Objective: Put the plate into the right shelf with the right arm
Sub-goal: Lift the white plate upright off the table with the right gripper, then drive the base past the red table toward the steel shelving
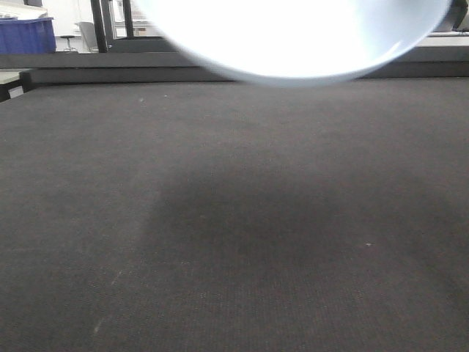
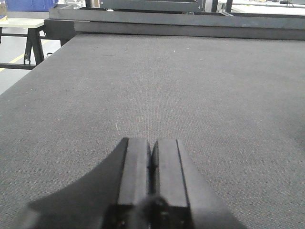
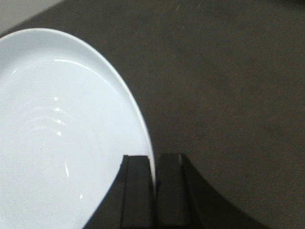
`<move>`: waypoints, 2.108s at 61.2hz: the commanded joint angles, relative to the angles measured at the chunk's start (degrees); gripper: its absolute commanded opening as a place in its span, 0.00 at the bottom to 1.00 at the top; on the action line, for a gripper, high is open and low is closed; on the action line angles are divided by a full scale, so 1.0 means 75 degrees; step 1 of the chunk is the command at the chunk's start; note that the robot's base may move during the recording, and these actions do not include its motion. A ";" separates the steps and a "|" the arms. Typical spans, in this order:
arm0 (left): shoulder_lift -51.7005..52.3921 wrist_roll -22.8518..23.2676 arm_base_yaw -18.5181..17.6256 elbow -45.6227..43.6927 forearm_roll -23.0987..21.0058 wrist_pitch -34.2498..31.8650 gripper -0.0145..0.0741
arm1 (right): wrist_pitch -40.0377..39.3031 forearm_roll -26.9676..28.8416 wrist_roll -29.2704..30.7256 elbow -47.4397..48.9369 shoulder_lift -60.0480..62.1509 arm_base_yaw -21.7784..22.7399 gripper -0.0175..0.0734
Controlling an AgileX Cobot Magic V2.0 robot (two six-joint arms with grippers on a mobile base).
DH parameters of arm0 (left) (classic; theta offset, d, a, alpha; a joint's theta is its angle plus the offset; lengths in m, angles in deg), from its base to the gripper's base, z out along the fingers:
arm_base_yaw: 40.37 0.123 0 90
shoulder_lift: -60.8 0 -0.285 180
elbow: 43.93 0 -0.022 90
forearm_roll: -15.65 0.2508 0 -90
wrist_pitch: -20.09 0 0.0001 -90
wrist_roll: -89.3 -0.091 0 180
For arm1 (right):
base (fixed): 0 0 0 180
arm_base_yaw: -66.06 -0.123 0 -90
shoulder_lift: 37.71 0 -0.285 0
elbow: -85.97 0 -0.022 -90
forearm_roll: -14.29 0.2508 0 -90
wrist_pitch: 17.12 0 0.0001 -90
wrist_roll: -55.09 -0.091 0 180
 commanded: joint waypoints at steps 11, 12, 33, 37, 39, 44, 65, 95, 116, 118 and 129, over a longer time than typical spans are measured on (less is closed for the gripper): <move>0.0039 0.0025 -0.0040 0.0062 -0.0031 -0.0654 0.11 | -0.1080 0.0122 -0.0023 -0.0815 0.2410 0.0315 0.25; 0.0039 0.0025 -0.0040 0.0062 -0.0031 -0.0654 0.11 | -0.1110 0.0122 -0.0023 -0.0920 0.2539 0.0314 0.25; 0.0039 0.0025 -0.0040 0.0062 -0.0031 -0.0654 0.11 | -0.1887 0.0122 -0.0016 -0.2700 0.5460 0.0314 0.25; 0.0039 0.0025 -0.0040 0.0062 -0.0031 -0.0654 0.11 | -0.2291 0.0122 -0.0016 -0.3033 0.5875 0.0314 0.25; 0.0039 0.0025 -0.0040 0.0062 -0.0031 -0.0654 0.11 | -0.2537 0.0122 -0.0016 -0.3201 0.6064 0.0314 0.25; 0.0039 0.0025 -0.0040 0.0062 -0.0031 -0.0654 0.11 | -0.3137 0.0122 -0.0016 -0.3530 0.6374 0.0314 0.25; 0.0039 0.0025 -0.0040 0.0062 -0.0031 -0.0654 0.11 | -0.3565 0.0122 -0.0016 -0.3811 0.6483 0.0314 0.25; 0.0039 0.0025 -0.0040 0.0062 -0.0031 -0.0654 0.11 | -0.3565 0.0122 -0.0016 -0.3811 0.6483 0.0314 0.25; 0.0039 0.0025 -0.0040 0.0062 -0.0031 -0.0654 0.11 | -0.3565 0.0122 -0.0016 -0.3811 0.6483 0.0314 0.25; 0.0039 0.0025 -0.0040 0.0062 -0.0031 -0.0654 0.11 | -0.3565 0.0122 -0.0016 -0.3811 0.6483 0.0314 0.25; 0.0039 0.0025 -0.0040 0.0062 -0.0031 -0.0654 0.11 | -0.3605 0.0122 -0.0016 -0.3811 0.6483 0.0314 0.25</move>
